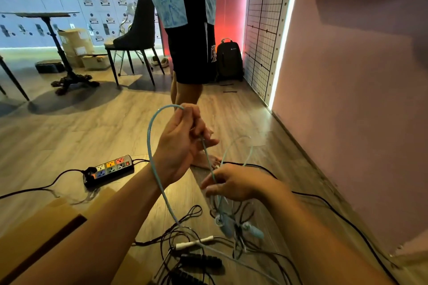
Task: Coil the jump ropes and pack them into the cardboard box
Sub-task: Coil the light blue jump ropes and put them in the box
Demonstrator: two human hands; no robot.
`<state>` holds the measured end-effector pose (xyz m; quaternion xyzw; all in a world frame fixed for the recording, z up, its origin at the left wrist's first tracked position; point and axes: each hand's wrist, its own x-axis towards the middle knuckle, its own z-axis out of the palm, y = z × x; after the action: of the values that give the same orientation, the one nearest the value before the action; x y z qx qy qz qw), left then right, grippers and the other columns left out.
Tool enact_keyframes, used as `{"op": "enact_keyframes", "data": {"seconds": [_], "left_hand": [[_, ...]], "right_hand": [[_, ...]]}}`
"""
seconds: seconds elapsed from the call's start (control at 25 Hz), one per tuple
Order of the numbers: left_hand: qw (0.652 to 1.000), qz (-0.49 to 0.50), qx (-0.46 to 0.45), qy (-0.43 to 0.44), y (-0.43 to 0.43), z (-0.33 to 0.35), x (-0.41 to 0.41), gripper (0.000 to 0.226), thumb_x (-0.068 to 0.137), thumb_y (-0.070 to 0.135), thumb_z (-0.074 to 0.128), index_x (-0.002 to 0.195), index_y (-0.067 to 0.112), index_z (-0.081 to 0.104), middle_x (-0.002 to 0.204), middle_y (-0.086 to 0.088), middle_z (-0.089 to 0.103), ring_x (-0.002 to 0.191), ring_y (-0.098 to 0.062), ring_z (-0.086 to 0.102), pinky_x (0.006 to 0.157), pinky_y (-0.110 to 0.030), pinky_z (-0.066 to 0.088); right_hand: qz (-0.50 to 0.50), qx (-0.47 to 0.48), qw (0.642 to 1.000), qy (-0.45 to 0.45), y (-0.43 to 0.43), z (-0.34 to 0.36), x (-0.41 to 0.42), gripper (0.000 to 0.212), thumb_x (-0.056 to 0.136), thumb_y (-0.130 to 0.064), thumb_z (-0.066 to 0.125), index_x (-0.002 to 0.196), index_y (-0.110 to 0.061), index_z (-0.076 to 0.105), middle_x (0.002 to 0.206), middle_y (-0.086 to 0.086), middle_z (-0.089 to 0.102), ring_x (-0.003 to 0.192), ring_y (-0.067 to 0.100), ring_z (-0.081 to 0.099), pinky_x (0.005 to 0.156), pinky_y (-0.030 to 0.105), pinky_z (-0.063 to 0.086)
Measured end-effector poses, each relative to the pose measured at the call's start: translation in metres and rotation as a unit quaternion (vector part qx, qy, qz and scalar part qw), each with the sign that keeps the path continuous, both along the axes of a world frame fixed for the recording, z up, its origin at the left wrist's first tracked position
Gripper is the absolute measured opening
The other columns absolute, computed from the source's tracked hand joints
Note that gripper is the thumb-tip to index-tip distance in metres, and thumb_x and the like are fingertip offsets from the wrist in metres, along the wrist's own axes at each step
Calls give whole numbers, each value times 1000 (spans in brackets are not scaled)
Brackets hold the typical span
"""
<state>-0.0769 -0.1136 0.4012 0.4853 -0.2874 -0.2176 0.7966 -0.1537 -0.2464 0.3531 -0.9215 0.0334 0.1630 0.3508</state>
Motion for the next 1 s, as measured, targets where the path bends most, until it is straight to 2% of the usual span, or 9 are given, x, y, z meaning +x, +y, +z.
{"op": "enact_keyframes", "data": {"seconds": [0.16,0.28,0.36,0.44,0.48,0.56,0.76,0.84,1.0], "left_hand": [[995,87,-53,-14,12,5,13,27,107,28,32,95,16,53,74,-2,52,74,-18,60,86,-44,56],[984,132,66,-100,25,-4,34,28,94,46,50,117,31,54,116,-5,64,107,-21,66,89,-41,55],[958,31,239,-153,27,-21,33,46,87,47,64,129,32,53,121,-7,66,109,-20,66,82,-35,56],[892,-103,362,-252,24,-36,22,32,97,26,58,128,18,59,111,-10,71,100,-17,70,77,-27,57],[872,-133,366,-295,21,-41,19,26,100,19,53,124,11,61,106,-12,73,96,-16,71,77,-25,55],[889,-134,308,-311,16,-41,15,21,101,12,51,116,9,64,101,-14,72,94,-18,72,81,-27,55],[914,-16,247,-322,18,-35,7,20,102,8,46,107,9,66,87,-11,69,73,-18,70,71,-41,59],[954,38,155,-254,25,-26,6,18,103,15,45,102,11,62,82,-5,68,71,-22,68,68,-45,59],[988,97,-52,-112,41,1,14,24,106,18,31,99,10,52,72,-5,58,71,-21,61,69,-32,55]], "right_hand": [[-156,-32,972,-171,-11,5,3,19,100,-27,56,97,-21,73,87,0,73,81,14,70,74,34,57],[-250,82,894,-362,-6,17,3,19,100,-24,57,94,-18,73,79,0,73,69,10,71,61,27,59],[-253,136,887,-362,6,25,3,19,100,-23,57,95,-14,74,79,2,73,68,10,72,59,25,59],[-256,167,861,-407,15,35,-1,21,101,-22,56,95,-12,72,80,2,73,69,11,72,62,24,59],[-263,187,836,-444,17,40,-3,21,101,-22,54,95,-12,72,80,1,73,70,11,72,62,23,58],[-271,214,807,-479,20,46,-6,20,102,-22,52,94,-17,70,81,1,73,72,12,72,63,27,60],[-234,286,824,-430,41,43,-1,25,99,-26,58,120,-15,67,98,-3,71,87,2,70,68,18,56],[-196,299,882,-306,36,43,0,33,98,-32,59,130,-23,60,110,-5,67,96,1,68,71,21,57],[-52,137,988,-44,30,22,1,29,102,-36,50,120,-22,67,102,-11,69,90,-3,64,79,18,50]]}}
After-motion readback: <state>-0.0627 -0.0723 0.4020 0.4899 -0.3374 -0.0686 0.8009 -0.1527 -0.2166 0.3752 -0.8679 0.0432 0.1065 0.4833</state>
